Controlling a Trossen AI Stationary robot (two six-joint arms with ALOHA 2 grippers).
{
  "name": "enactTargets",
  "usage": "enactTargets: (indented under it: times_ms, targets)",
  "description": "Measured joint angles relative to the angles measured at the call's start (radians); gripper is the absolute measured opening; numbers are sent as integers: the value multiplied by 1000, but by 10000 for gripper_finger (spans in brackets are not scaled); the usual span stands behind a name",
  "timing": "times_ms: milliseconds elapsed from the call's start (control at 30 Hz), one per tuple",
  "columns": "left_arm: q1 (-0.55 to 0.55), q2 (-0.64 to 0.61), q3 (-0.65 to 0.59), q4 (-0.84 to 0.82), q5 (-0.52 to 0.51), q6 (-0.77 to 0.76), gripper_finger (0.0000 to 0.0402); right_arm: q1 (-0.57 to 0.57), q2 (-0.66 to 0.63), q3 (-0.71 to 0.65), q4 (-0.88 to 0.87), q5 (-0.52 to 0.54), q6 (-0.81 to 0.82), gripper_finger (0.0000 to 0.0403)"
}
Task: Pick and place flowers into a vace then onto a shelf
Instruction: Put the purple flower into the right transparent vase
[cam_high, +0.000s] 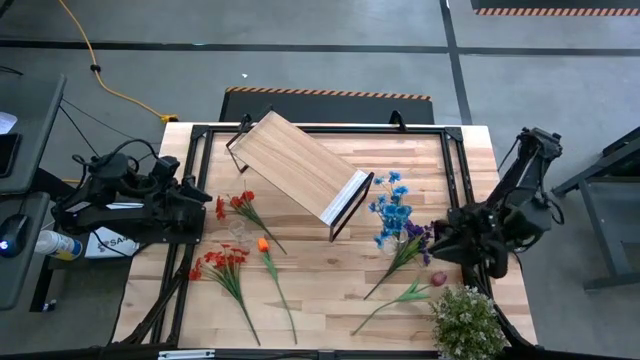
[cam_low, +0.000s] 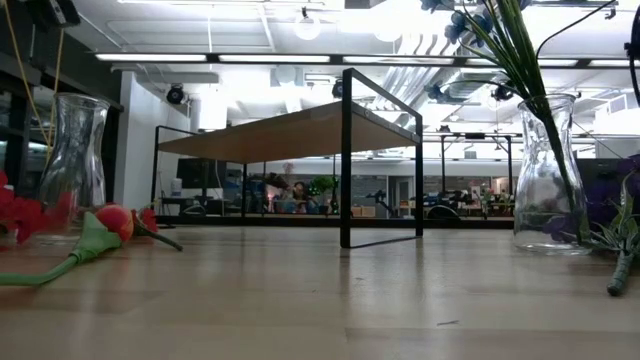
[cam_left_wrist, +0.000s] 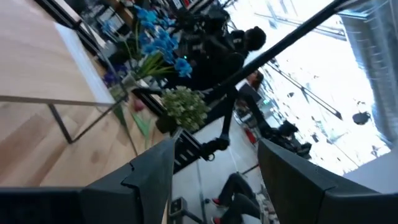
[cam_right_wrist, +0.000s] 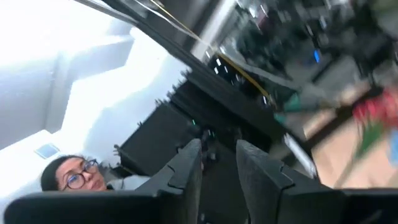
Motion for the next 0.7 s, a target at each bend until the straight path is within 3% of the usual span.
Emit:
enactTargets:
  times_ms: [167, 433, 700]
  targets:
    - [0, 88, 77, 2, 46, 14, 264, 0, 29, 0, 204, 8, -258, 92]
    - [0, 282, 246, -42, 99, 65, 264, -1, 34, 0, 378, 8, -593, 91]
    - [0, 457, 383, -91, 111, 64, 264, -1, 32, 0, 580, -118, -960, 92]
